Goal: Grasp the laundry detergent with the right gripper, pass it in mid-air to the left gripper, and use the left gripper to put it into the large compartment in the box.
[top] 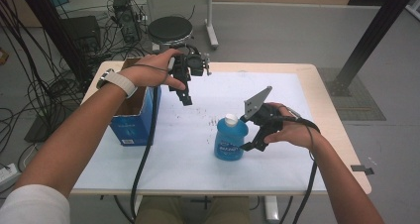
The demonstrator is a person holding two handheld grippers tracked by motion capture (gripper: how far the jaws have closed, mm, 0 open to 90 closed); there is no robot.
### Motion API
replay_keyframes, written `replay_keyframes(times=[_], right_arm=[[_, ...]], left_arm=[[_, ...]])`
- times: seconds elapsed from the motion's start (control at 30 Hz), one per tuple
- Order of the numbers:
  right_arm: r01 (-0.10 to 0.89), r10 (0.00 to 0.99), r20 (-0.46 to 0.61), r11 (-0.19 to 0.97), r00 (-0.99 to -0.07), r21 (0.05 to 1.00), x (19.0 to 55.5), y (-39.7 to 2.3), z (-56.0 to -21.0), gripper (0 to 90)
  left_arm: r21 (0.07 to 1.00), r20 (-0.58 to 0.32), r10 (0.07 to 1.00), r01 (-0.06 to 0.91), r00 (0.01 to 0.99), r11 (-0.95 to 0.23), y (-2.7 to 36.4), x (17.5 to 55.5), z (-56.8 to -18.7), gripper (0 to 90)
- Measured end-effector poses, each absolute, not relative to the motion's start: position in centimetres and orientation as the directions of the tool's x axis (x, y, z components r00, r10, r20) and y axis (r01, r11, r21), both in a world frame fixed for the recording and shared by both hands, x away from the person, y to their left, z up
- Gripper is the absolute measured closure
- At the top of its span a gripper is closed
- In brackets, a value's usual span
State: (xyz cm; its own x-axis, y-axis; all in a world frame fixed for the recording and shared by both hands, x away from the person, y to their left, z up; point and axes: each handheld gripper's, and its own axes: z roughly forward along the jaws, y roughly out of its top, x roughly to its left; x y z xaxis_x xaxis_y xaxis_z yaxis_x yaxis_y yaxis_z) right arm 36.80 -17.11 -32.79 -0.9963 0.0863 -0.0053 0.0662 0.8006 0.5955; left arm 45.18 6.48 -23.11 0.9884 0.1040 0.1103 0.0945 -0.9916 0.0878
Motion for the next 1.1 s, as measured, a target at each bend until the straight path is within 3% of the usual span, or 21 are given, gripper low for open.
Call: replay_keyframes(times=[1.1], right_arm=[[0.073,0.096,-0.003,0.774,-0.995,0.629,36.89,-17.05,-33.66,4.9]], left_arm=[[0.08,0.103,0.105,0.097,0.989,-0.992,6.63,45.28,-23.51,10.3]])
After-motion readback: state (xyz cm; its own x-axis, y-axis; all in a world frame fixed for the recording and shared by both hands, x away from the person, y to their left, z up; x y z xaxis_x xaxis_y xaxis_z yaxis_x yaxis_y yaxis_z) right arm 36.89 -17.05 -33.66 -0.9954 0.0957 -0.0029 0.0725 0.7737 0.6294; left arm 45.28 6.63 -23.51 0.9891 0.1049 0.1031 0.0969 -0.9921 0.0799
